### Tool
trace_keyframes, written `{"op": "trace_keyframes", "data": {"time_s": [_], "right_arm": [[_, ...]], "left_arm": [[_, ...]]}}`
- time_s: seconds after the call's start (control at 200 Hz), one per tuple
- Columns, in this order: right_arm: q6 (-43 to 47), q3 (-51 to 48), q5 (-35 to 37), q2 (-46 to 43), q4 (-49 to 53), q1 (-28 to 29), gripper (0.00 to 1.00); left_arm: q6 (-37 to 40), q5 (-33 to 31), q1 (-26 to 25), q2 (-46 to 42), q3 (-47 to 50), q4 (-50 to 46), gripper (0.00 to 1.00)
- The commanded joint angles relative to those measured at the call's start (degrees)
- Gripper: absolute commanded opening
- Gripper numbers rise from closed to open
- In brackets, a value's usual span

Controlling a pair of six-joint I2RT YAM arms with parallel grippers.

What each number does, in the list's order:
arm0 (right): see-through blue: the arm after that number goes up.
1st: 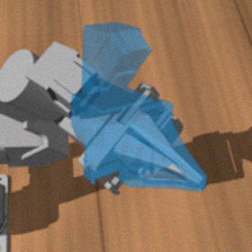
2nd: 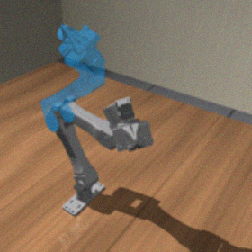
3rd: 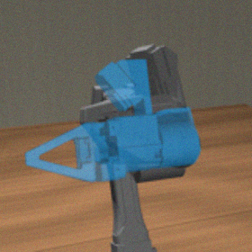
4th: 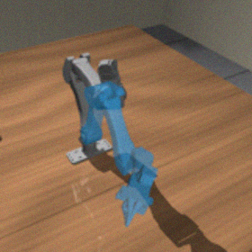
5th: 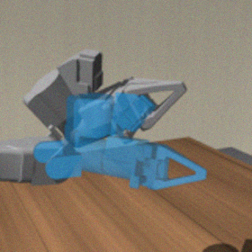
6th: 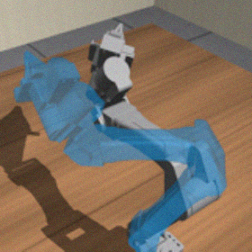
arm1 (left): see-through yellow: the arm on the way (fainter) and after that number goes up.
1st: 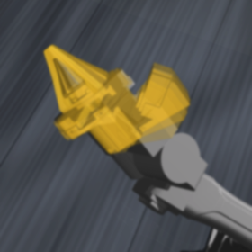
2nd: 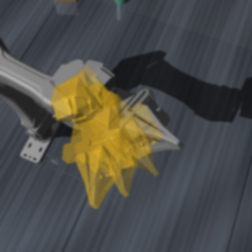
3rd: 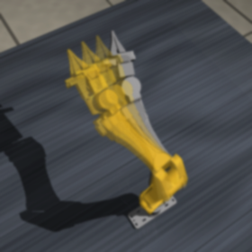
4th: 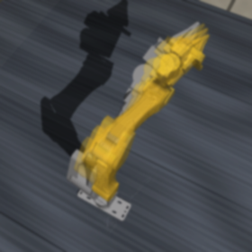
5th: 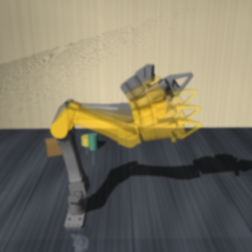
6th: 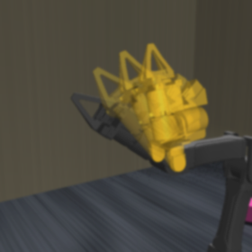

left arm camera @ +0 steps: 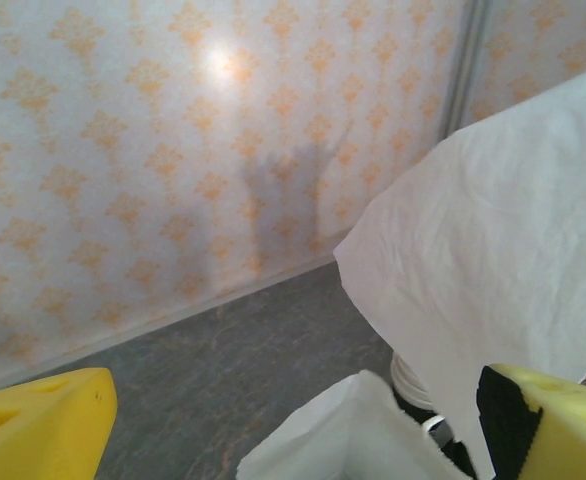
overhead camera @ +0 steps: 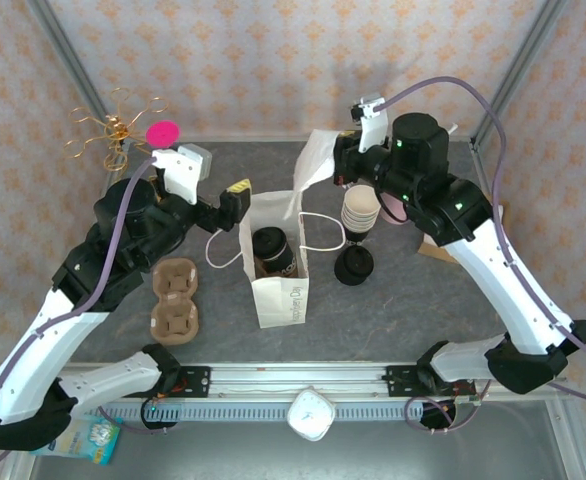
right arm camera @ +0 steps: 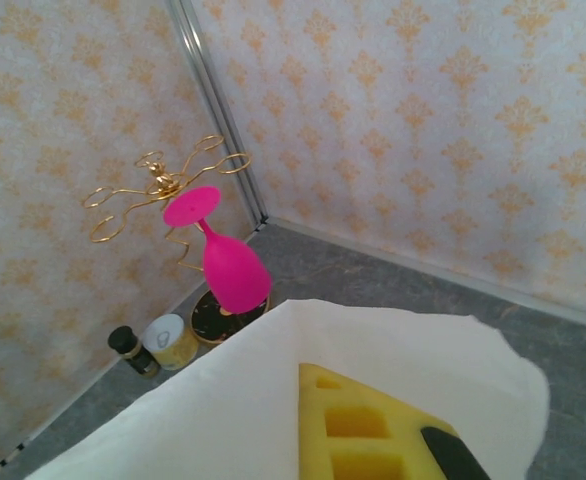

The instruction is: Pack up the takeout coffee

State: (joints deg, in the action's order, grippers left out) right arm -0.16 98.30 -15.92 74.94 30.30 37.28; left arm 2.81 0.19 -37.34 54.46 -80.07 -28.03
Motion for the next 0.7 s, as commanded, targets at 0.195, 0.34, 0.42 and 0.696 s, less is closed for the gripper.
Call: {"op": "trace_keyframes", "data": {"time_s": [0.195, 0.34, 0.42, 0.696], "right_arm": [[-5.21, 2.89, -0.70, 0.61, 0.17, -0.34, 0.00], [-6.83, 4.86, -2.39, 2.23, -0.89, -0.28, 0.00], [-7.29, 6.11, -3.06, 3.32, -0.42, -0.25, 0.00], [-9.78, 8.78, -3.08, 5.48, 3.05, -0.27, 0.00]], "left_arm": [[-3.02, 19.12, -0.60, 7.26, -3.99, 7.47, 0.95], [-2.19, 12.40, -3.29, 5.96, 1.58, 14.65, 0.96], [0.88, 8.34, -3.59, 7.46, 0.99, 14.40, 0.95], [7.36, 7.29, -5.81, 12.11, 0.41, 15.87, 0.91]]}}
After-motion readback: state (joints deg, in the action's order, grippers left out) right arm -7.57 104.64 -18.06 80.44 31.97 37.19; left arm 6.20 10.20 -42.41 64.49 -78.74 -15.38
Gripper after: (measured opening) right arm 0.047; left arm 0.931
